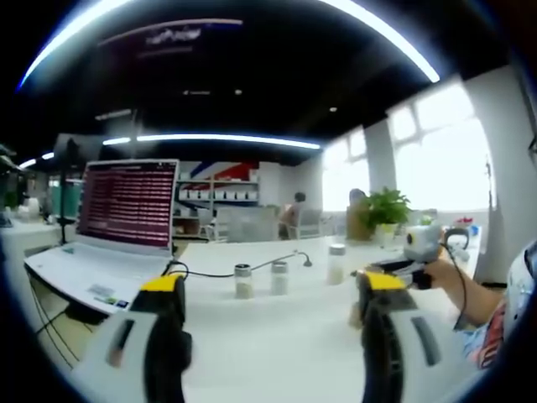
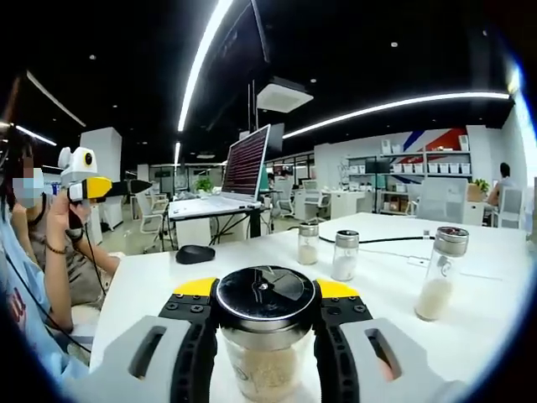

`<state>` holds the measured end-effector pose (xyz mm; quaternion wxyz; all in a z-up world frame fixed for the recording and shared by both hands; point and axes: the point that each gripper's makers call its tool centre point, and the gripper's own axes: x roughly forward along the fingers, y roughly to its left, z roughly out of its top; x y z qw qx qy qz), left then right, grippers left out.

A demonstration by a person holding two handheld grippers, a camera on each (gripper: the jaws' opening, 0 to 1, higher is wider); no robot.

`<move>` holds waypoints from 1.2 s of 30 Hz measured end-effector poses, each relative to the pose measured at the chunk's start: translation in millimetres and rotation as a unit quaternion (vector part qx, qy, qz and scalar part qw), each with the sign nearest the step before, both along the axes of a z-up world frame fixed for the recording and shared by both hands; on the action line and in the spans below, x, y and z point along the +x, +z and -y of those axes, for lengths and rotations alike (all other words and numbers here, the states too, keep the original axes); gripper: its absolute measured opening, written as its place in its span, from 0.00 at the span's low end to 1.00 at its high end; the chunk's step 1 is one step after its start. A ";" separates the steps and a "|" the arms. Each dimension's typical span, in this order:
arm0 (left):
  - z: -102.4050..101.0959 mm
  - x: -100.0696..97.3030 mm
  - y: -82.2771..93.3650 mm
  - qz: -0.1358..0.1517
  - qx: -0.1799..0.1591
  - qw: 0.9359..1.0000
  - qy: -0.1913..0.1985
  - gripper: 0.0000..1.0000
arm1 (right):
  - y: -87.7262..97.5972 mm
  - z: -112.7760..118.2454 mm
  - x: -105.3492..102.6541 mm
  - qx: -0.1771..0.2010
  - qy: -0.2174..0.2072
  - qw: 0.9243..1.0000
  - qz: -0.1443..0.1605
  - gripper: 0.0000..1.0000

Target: Rotate the seasoning bottle until the label or dispensing opening points toward the visible target arrow and the bottle remains upright within the marked orientation range

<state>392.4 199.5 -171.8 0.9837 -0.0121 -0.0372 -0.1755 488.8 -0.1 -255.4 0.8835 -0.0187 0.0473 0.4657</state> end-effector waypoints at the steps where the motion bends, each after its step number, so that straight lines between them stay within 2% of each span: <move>1: -0.5 0.3 0.0 0.000 0.000 1.000 0.000 0.91 | 0.0 0.3 0.5 0.000 -0.002 1.000 -0.001 0.43; 16: 1.4 0.3 0.3 -0.002 -0.004 1.000 -0.006 0.90 | -0.6 0.4 4.1 -0.002 -0.058 0.998 0.006 0.43; 28: 2.5 -0.7 0.4 -0.002 -0.005 1.000 -0.010 0.90 | 0.2 2.1 7.7 0.001 -0.115 0.993 0.014 0.43; 36: -0.9 -3.2 3.7 0.003 -0.009 1.000 -0.003 0.90 | 0.3 3.8 9.1 0.002 -0.130 0.991 0.018 0.43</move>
